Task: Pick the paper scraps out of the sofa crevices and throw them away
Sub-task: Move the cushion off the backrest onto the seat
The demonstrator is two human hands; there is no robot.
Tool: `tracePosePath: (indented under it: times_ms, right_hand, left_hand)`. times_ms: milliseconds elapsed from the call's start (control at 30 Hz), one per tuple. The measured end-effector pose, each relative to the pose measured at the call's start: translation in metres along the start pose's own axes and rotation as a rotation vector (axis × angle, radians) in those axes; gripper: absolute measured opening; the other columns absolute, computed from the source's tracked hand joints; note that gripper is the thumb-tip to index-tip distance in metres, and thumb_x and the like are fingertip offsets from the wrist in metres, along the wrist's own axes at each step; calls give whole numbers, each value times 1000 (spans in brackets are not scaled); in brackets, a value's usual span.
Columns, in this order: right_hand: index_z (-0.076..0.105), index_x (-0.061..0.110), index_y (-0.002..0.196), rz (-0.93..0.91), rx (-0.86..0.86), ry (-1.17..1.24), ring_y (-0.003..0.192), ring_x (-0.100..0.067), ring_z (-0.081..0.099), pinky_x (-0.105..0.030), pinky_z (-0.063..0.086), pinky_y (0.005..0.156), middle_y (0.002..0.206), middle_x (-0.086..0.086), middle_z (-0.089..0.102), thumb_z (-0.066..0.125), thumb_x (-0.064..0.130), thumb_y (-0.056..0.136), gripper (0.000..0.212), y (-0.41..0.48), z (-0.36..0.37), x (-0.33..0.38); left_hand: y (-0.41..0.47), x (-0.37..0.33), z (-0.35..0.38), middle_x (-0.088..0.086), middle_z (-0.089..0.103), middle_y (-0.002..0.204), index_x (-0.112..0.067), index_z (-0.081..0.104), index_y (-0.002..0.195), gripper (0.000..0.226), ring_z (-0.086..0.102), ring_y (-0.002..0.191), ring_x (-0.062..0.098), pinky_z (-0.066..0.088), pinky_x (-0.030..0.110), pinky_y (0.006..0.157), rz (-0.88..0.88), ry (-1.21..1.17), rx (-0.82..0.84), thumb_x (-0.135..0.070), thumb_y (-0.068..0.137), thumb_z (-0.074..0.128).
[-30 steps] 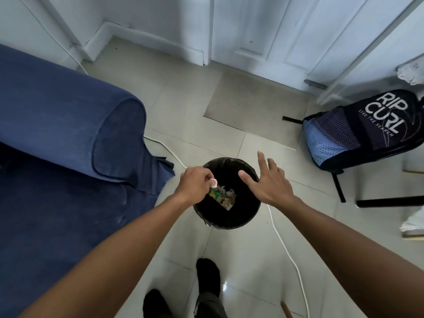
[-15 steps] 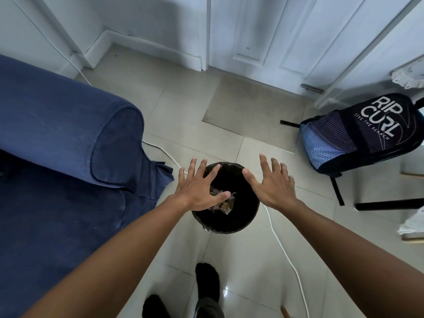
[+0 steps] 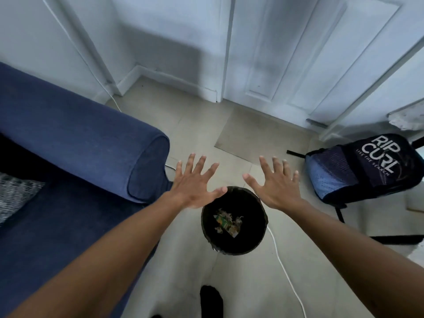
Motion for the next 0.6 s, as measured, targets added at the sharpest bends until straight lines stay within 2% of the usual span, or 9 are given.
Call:
tracePosePath:
  times_ms: [133, 267, 467, 600]
  right_hand:
    - [4, 37, 159, -62, -28, -43, 154, -33, -4, -63, 0, 120, 169, -9, 3, 3, 96, 71, 106, 5, -46, 42]
    - [3, 36, 159, -153, -65, -82, 154, -35, -4, -64, -1, 119, 169, -10, 2, 5, 97, 72, 106, 11, -92, 100]
    - [5, 34, 159, -328, -139, -109, 153, -38, 4, -66, 7, 118, 168, -12, 7, 2, 100, 67, 113, 14, -150, 221]
    - [5, 34, 159, -456, -151, -119, 153, -38, 3, -65, 6, 117, 168, -10, 6, 6, 99, 68, 112, 2, -183, 313]
  left_hand:
    - [-17, 34, -59, 2, -15, 165, -42, -4, 154, 96, -31, 146, 27, -19, 58, 114, -51, 6, -88, -92, 72, 5]
    - [-46, 79, -113, 2, -14, 165, -42, -5, 154, 97, -30, 146, 28, -16, 60, 115, -117, 26, -172, -93, 71, 1]
    - [-114, 161, -183, 1, -16, 165, -41, -4, 155, 98, -32, 145, 27, -18, 58, 113, -269, 52, -257, -93, 72, 0]
    - [-179, 217, -226, 0, -14, 165, -41, -3, 155, 94, -30, 146, 27, -15, 59, 114, -399, 71, -330, -91, 75, 4]
Point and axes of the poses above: each hand's wrist, its own y-axis towards the middle knuckle, its own z-axis out of the palm, x = y × z, the point moved 8 cm from there along y, towards the middle knuckle
